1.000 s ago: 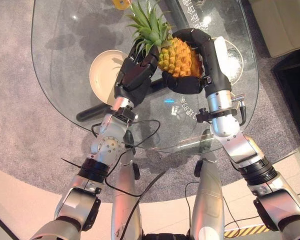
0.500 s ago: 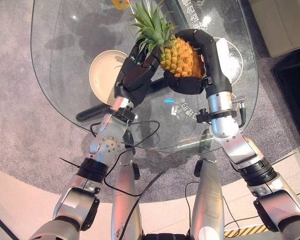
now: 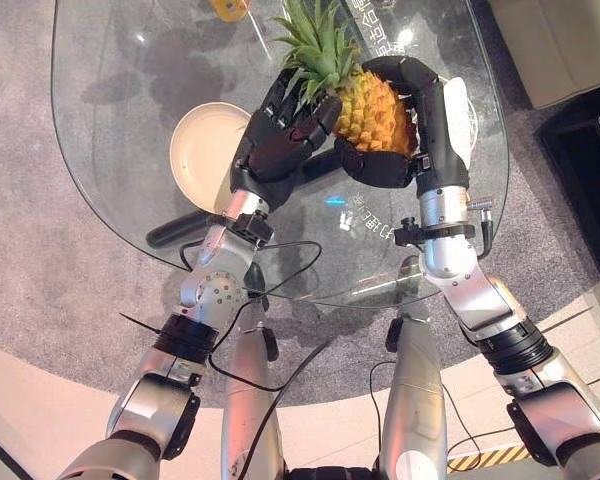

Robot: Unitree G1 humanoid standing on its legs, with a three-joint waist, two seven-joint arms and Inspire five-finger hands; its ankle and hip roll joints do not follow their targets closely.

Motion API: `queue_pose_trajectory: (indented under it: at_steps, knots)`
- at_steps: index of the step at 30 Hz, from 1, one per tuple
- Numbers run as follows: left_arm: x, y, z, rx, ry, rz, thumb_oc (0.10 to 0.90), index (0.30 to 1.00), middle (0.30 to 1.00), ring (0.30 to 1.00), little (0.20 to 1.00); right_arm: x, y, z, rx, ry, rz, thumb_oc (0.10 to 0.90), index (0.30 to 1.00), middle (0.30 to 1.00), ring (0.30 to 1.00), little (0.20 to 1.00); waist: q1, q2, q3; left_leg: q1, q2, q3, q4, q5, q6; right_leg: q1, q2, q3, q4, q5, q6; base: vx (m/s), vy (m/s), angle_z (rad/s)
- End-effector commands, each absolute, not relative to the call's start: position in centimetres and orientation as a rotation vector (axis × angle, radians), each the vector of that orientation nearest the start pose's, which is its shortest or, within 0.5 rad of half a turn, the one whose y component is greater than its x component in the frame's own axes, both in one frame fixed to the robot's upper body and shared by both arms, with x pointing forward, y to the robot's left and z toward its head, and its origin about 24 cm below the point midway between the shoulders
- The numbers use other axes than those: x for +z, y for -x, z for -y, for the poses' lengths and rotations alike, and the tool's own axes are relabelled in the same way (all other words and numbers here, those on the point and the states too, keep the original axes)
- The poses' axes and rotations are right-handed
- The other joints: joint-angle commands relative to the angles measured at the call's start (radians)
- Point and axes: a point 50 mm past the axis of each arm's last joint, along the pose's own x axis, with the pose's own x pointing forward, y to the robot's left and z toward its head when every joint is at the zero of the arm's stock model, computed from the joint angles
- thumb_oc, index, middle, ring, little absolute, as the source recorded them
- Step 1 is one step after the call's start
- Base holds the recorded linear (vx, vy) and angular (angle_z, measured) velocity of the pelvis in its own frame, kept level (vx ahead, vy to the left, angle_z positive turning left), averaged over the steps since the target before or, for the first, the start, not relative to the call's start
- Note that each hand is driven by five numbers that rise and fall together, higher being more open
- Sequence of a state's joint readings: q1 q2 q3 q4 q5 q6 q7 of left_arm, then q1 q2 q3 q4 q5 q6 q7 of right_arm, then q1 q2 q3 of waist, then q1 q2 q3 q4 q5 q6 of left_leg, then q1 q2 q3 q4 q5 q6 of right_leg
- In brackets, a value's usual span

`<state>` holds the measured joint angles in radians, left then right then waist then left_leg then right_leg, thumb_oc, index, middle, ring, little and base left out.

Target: Pick up the fruit to the plate

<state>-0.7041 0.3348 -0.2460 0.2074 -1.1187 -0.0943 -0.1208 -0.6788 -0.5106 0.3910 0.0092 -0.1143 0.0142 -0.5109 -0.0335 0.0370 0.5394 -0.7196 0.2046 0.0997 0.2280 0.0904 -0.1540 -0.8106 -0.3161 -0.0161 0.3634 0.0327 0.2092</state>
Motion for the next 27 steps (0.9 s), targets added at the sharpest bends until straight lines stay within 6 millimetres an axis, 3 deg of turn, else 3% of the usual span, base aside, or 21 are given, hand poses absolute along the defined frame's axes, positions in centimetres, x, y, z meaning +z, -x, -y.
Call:
queue_pose_trajectory:
  at_steps: [1,9,27]
  knots:
    - [27.5,-31.7,-9.8,-0.79,0.613,0.697,0.8,0.9,0.9,0.9,0.9,28.2,-29.1,11.7,-0.15,0.382,1.069,0.1,0.3,0.3,0.3,0.2,0.01,-0.003,-0.019,-0.036,-0.03,-0.04,0.071,-0.043,0.037,0.024,0.004,-0.08,-0.011,0.018,-0.032,0.0,0.0,0.0]
    - [27.9,-31.7,-10.6,-0.74,0.698,0.754,0.8,0.9,0.9,0.9,0.9,28.4,-29.0,10.2,-0.018,0.483,1.08,0.1,0.3,0.3,0.3,0.2,0.019,-0.003,-0.019,-0.034,-0.031,-0.044,0.066,-0.041,0.037,0.027,0.0,-0.085,-0.013,0.019,-0.032,0.0,0.0,0.0]
    - [28.2,-31.6,-11.6,-0.558,0.854,0.807,0.8,0.9,0.9,0.9,0.9,29.6,-27.9,8.6,0.072,0.511,1.18,0.1,0.3,0.3,0.3,0.2,0.032,-0.01,-0.019,-0.035,-0.044,-0.055,0.056,-0.035,0.035,0.038,0.0,-0.102,-0.029,0.022,-0.032,0.0,0.0,0.0]
